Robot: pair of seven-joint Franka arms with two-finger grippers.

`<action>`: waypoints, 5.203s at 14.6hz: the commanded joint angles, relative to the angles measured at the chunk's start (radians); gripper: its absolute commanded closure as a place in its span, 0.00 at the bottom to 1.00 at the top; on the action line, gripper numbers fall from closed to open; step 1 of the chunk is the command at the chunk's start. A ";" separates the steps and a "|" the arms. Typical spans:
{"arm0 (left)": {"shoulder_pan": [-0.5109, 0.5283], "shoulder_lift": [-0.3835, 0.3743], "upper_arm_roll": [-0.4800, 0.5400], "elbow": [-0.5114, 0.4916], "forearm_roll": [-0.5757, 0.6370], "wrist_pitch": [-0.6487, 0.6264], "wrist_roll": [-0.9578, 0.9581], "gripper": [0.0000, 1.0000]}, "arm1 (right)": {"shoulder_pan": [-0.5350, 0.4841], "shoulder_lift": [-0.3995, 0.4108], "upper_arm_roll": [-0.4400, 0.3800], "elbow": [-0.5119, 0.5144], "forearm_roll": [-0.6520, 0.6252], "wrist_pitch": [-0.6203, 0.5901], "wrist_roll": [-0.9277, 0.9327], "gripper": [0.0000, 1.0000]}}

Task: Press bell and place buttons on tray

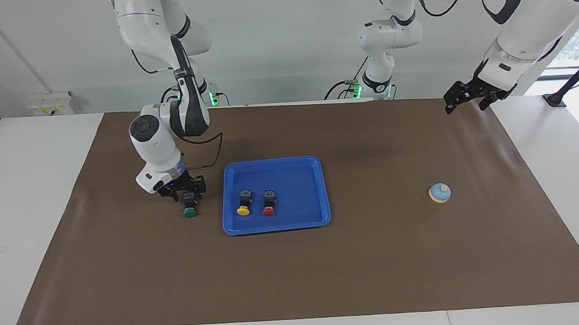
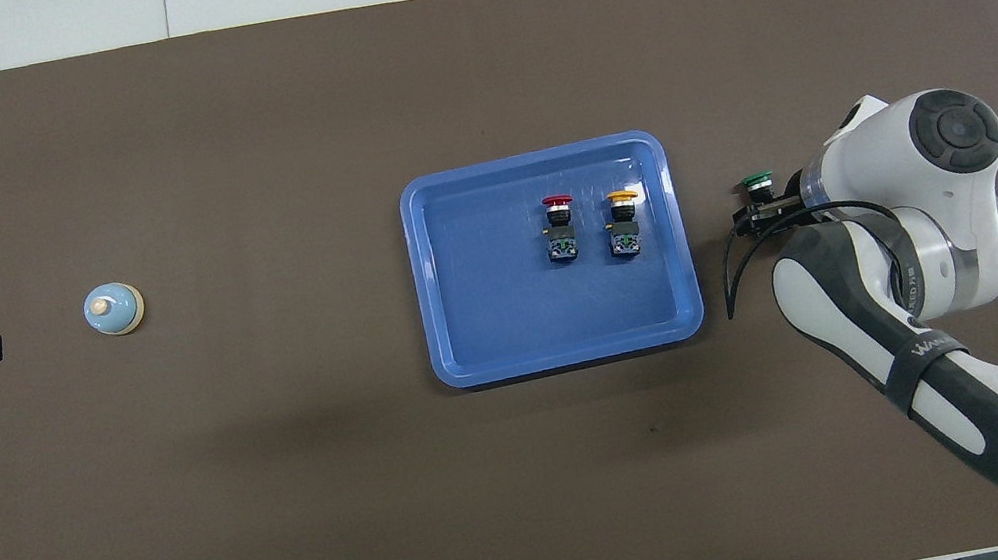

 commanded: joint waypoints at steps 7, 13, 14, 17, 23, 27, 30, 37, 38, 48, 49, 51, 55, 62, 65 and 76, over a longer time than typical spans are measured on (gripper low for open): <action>0.004 -0.027 0.002 -0.035 -0.015 0.022 -0.010 0.00 | 0.069 0.024 0.022 0.212 0.018 -0.225 0.190 1.00; 0.004 -0.027 0.002 -0.035 -0.015 0.022 -0.010 0.00 | 0.328 0.129 0.022 0.490 0.021 -0.384 0.534 1.00; 0.004 -0.027 0.002 -0.035 -0.015 0.022 -0.010 0.00 | 0.371 0.162 0.022 0.516 0.021 -0.376 0.580 1.00; 0.004 -0.027 0.002 -0.035 -0.015 0.022 -0.010 0.00 | 0.436 0.242 0.022 0.558 0.021 -0.321 0.637 1.00; 0.004 -0.027 0.002 -0.035 -0.015 0.022 -0.010 0.00 | 0.468 0.268 0.022 0.489 0.018 -0.205 0.667 0.66; 0.004 -0.027 0.002 -0.035 -0.015 0.022 -0.010 0.00 | 0.456 0.261 0.020 0.570 0.016 -0.320 0.668 0.00; 0.004 -0.027 0.002 -0.035 -0.015 0.022 -0.010 0.00 | 0.419 0.146 0.008 0.567 -0.001 -0.375 0.638 0.00; 0.004 -0.027 0.002 -0.035 -0.015 0.022 -0.010 0.00 | 0.151 -0.124 0.008 0.524 -0.002 -0.614 0.198 0.00; 0.004 -0.027 0.002 -0.035 -0.015 0.022 -0.010 0.00 | 0.122 -0.162 0.008 0.503 -0.002 -0.631 0.165 0.00; 0.004 -0.027 0.002 -0.035 -0.015 0.022 -0.010 0.00 | -0.105 -0.259 0.008 0.487 -0.001 -0.754 -0.013 0.00; 0.004 -0.027 0.002 -0.035 -0.015 0.022 -0.010 0.00 | -0.105 -0.255 0.008 0.504 -0.001 -0.761 -0.016 0.00; 0.004 -0.027 0.002 -0.035 -0.015 0.022 -0.010 0.00 | -0.112 -0.239 0.008 0.553 -0.001 -0.813 -0.016 0.00; 0.004 -0.026 0.002 -0.035 -0.015 0.022 -0.010 0.00 | -0.107 -0.232 0.008 0.566 -0.002 -0.839 -0.013 0.00; 0.004 -0.027 0.002 -0.035 -0.015 0.022 -0.010 0.00 | -0.121 -0.236 0.008 0.556 -0.004 -0.855 -0.016 0.00; 0.004 -0.027 0.002 -0.035 -0.015 0.022 -0.010 0.00 | -0.115 -0.244 0.009 0.541 -0.004 -0.856 -0.016 0.00; 0.004 -0.027 0.002 -0.035 -0.015 0.022 -0.010 0.00 | -0.112 -0.244 0.009 0.541 -0.002 -0.856 -0.016 0.00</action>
